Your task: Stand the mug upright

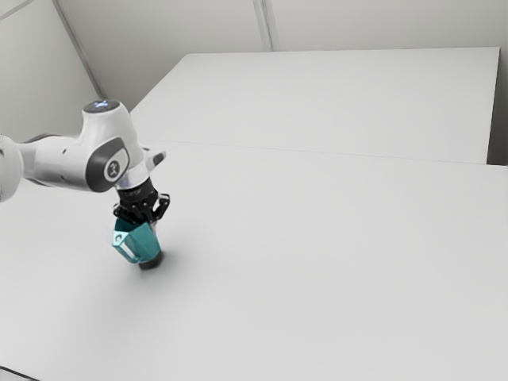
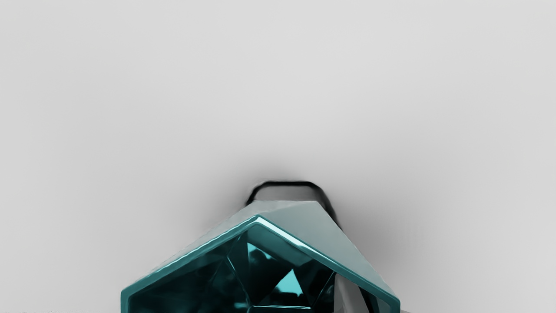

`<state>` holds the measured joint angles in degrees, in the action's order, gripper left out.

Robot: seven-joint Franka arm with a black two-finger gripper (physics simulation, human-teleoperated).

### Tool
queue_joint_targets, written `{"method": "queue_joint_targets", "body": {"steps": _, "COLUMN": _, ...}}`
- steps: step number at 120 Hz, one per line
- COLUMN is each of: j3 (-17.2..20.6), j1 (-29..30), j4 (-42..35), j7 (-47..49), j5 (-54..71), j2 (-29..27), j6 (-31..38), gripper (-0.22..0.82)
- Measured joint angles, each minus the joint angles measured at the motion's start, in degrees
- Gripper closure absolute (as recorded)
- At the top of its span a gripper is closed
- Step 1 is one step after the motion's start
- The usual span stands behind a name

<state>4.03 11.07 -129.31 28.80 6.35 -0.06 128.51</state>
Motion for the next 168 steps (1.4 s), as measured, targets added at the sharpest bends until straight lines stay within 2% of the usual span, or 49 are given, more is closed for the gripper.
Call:
{"method": "queue_joint_targets", "body": {"steps": 32, "j3": -0.13, "j1": -1.27, "j4": 0.31, "j7": 6.16, "j5": 0.48, "j2": 2.98, "j6": 1.99, "gripper": 0.78}}
{"method": "queue_joint_targets", "body": {"steps": 50, "j3": 0.0, "j1": -1.87, "j4": 0.59, "j7": 8.22, "j5": 1.41, "j2": 1.86, "j6": 2.08, "gripper": 0.44}}
{"method": "queue_joint_targets", "body": {"steps": 58, "j3": 0.01, "j1": -2.32, "j4": 0.61, "j7": 9.0, "j5": 1.58, "j2": 1.22, "j6": 2.04, "gripper": 0.32}}
{"method": "queue_joint_targets", "body": {"steps": 70, "j3": 0.01, "j1": -2.97, "j4": 0.86, "j7": 10.02, "j5": 1.72, "j2": -0.46, "j6": 1.19, "gripper": 0.2}}
{"method": "queue_joint_targets", "body": {"steps": 84, "j3": 0.04, "j1": -3.67, "j4": 1.41, "j7": 11.0, "j5": 1.78, "j2": -1.89, "j6": -0.16, "gripper": 0.12}}
{"method": "queue_joint_targets", "body": {"steps": 104, "j3": 0.1, "j1": -4.78, "j4": 3.88, "j7": 12.02, "j5": 1.6, "j2": -4.24, "j6": -3.7, "gripper": 0.05}}
{"method": "queue_joint_targets", "body": {"steps": 132, "j3": 0.1, "j1": -8.24, "j4": 8.84, "j7": 9.86, "j5": 1.47, "j2": -6.28, "j6": -8.03, "gripper": 0.02}}
{"method": "queue_joint_targets", "body": {"steps": 168, "j3": 0.44, "j1": -8.92, "j4": 22.45, "j7": 2.43, "j5": 1.56, "j2": -4.93, "j6": -16.83, "gripper": 0.0}}
